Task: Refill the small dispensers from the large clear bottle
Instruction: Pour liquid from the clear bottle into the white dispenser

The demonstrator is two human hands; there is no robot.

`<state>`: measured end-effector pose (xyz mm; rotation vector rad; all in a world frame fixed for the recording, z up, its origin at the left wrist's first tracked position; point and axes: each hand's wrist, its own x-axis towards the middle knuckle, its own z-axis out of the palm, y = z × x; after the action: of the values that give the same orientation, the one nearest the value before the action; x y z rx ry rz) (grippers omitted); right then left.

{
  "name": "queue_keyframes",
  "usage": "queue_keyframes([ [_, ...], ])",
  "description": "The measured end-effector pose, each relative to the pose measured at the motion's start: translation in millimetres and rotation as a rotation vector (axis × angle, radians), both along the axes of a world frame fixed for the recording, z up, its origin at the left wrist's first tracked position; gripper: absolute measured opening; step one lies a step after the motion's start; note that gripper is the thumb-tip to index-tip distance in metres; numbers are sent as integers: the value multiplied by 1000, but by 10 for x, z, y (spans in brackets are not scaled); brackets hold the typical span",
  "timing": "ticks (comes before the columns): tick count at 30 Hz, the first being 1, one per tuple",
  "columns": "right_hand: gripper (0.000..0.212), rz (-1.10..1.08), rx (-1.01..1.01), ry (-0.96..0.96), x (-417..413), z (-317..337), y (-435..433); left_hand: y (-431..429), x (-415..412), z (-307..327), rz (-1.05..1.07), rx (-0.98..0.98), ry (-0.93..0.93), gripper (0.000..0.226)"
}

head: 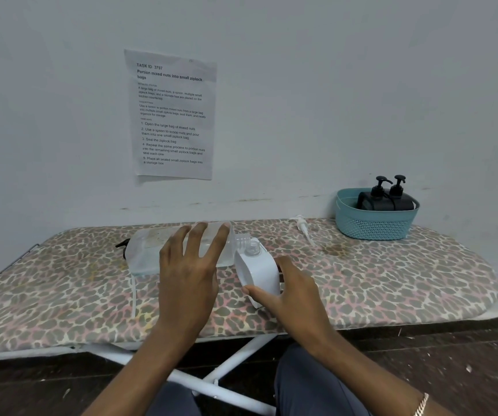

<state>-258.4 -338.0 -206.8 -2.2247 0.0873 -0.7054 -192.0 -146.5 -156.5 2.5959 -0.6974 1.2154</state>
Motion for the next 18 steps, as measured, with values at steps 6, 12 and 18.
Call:
queue_keyframes([
  [6,49,0,3,-7,8,-16,-4,5,-14,11,-2,4,5,95],
  [12,49,2,-7,-6,9,-23,-5,2,-34,36,1,12,12,95],
  [18,49,-4,-12,-12,9,-20,-6,-6,-37,53,3,11,4,92],
])
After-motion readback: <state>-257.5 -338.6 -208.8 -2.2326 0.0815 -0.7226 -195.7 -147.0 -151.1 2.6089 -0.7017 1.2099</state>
